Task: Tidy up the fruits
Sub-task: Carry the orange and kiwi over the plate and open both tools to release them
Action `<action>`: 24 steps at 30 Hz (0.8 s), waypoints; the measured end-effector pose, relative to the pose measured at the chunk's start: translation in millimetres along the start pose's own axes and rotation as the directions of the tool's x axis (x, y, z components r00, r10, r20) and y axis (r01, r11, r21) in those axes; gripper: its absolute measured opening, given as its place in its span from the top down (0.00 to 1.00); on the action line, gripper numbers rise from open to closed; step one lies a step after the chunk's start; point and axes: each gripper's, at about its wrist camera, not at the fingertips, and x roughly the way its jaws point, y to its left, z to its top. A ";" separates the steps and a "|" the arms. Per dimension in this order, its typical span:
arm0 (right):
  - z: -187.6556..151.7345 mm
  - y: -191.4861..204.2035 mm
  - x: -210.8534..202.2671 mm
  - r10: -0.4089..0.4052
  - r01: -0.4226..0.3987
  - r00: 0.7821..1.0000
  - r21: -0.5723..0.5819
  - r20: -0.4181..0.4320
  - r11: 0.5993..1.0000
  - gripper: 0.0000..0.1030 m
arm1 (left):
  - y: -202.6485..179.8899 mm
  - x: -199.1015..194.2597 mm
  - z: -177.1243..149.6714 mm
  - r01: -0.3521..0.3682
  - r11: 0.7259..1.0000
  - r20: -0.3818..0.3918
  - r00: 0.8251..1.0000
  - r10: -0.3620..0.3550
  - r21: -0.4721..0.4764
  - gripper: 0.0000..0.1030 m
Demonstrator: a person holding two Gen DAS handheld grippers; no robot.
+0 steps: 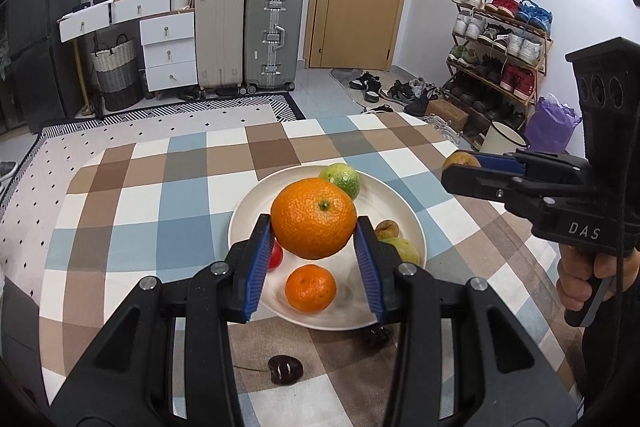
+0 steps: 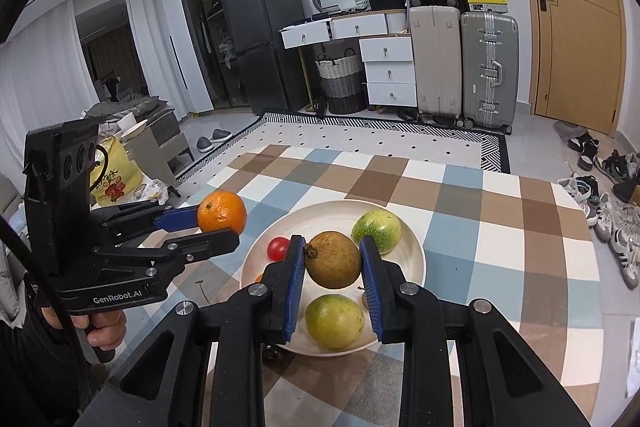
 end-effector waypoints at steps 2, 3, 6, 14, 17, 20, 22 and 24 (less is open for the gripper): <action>2.1 -2.5 5.5 0.002 -0.002 1.000 0.001 -0.007 1.000 0.73 | 0.9 6.7 3.0 -0.005 1.000 -0.005 1.000 0.005 0.003 0.63; 2.9 -3.8 8.3 0.002 -0.002 1.000 0.001 -0.010 1.000 0.73 | 1.5 10.2 4.1 -0.008 1.000 -0.006 1.000 0.008 0.006 0.63; 5.4 -8.0 18.5 0.008 -0.008 1.000 0.008 -0.021 1.000 0.73 | 3.0 23.9 5.1 -0.004 1.000 -0.015 1.000 0.004 0.003 0.63; 4.2 -18.0 45.6 0.013 -0.012 0.999 0.018 -0.052 1.000 0.73 | 10.3 58.9 0.4 -0.005 1.000 -0.042 0.999 0.004 -0.022 0.63; 1.5 -22.3 54.4 0.011 -0.009 0.998 0.022 -0.063 1.000 0.73 | 13.0 69.1 -3.9 -0.010 1.000 -0.055 0.998 0.009 -0.018 0.63; -1.5 -25.8 61.4 0.009 -0.007 0.998 0.024 -0.068 1.000 0.73 | 16.7 76.9 -5.9 -0.028 0.999 -0.059 0.998 0.027 -0.020 0.63; -4.3 -27.4 65.2 0.000 0.001 0.997 0.017 -0.081 1.000 0.73 | 19.6 80.7 -7.1 -0.025 0.999 -0.065 0.998 0.023 -0.026 0.63; -6.6 -28.7 68.9 -0.007 0.008 0.996 0.011 -0.090 1.000 0.73 | 20.4 85.2 -8.0 -0.035 0.999 -0.065 0.997 0.034 -0.023 0.63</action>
